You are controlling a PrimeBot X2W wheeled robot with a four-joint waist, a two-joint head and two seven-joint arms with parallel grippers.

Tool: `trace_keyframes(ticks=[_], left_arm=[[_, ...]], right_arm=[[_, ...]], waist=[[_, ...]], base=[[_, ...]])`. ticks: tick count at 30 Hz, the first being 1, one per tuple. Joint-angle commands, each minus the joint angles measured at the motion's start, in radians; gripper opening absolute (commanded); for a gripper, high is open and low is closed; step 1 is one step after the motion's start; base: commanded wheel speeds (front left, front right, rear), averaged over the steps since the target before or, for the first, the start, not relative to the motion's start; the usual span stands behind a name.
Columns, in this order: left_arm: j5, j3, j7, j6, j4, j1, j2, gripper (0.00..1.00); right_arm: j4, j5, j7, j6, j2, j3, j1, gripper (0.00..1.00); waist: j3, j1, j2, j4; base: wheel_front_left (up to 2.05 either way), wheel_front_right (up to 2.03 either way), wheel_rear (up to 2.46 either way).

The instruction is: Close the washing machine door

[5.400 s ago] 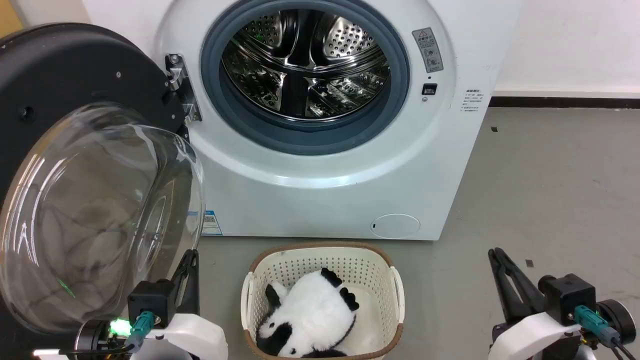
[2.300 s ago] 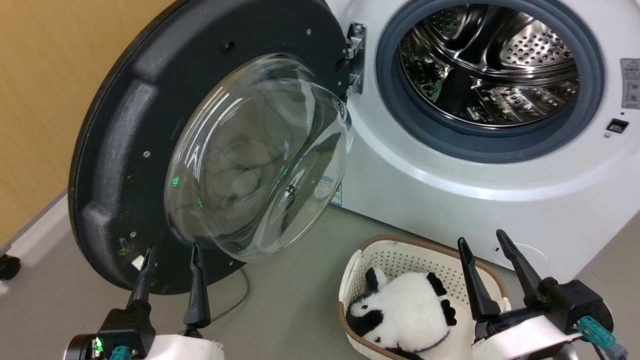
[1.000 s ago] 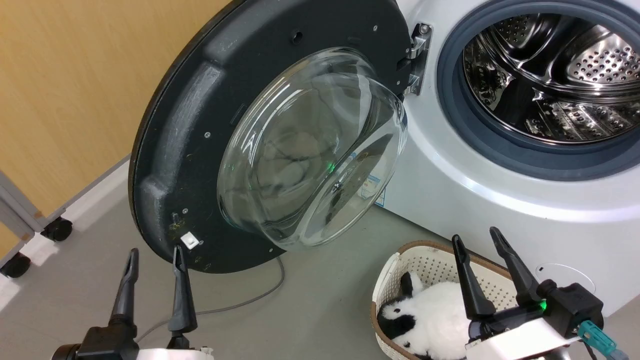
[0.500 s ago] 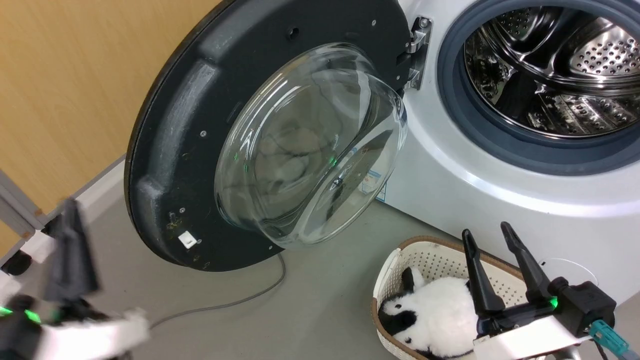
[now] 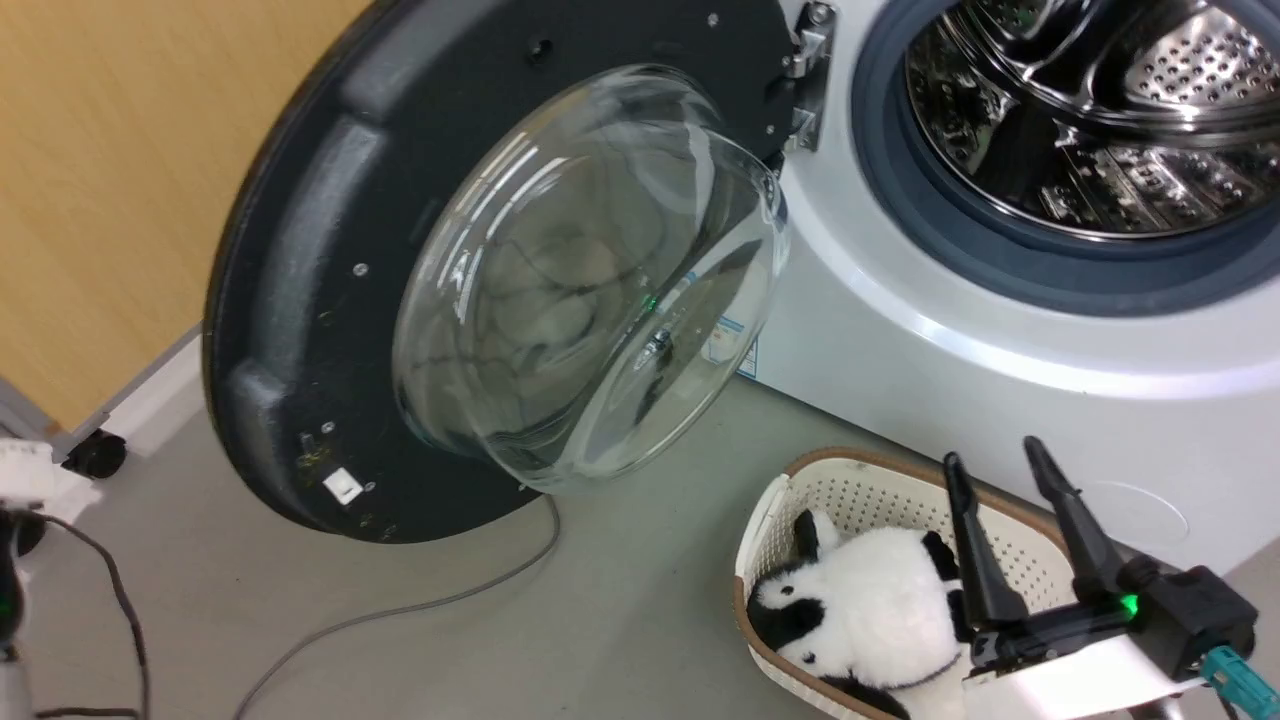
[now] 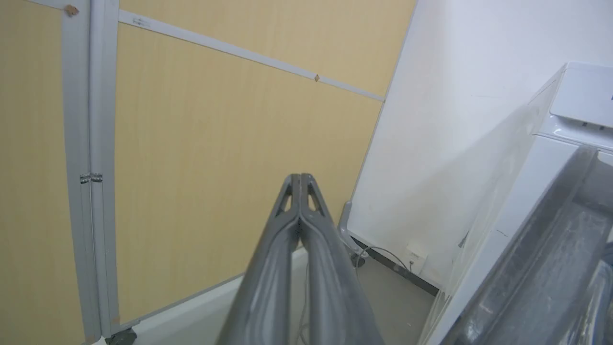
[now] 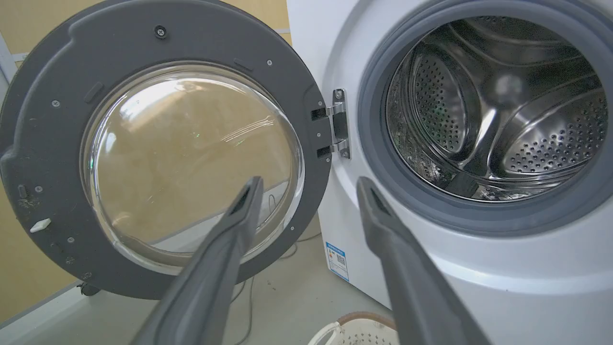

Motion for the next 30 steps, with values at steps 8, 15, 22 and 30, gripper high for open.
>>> trace_keyframes(ticks=[8,15,22,30], left_arm=[[-0.36,0.02,0.239,-0.004,0.257,-0.126,0.019,0.0],[-0.575,0.033,0.532,-0.004,0.366,-0.128,-0.012,0.0],[-0.747,0.046,0.753,-0.004,0.32,-0.081,-0.03,0.0],[-0.881,0.042,0.931,-0.001,0.216,-0.014,-0.071,0.0]], right_arm=[[-0.007,0.005,-0.004,0.001,-0.026,0.021,-0.012,1.0],[-0.003,0.005,-0.004,0.001,-0.03,0.034,-0.026,1.0],[0.008,0.007,-0.004,0.001,-0.027,0.042,-0.035,1.0],[0.027,0.011,-0.004,0.001,-0.01,0.04,-0.027,1.0]], waist=[[0.036,-0.0001,0.0,-0.033],[0.046,-0.0001,0.0,-0.052],[0.045,-0.0001,0.0,-0.072],[0.012,-0.0001,0.0,-0.095]], base=[[0.0,0.0,0.0],[0.0,0.0,0.0],[0.0,0.0,0.0],[0.0,0.0,0.0]])
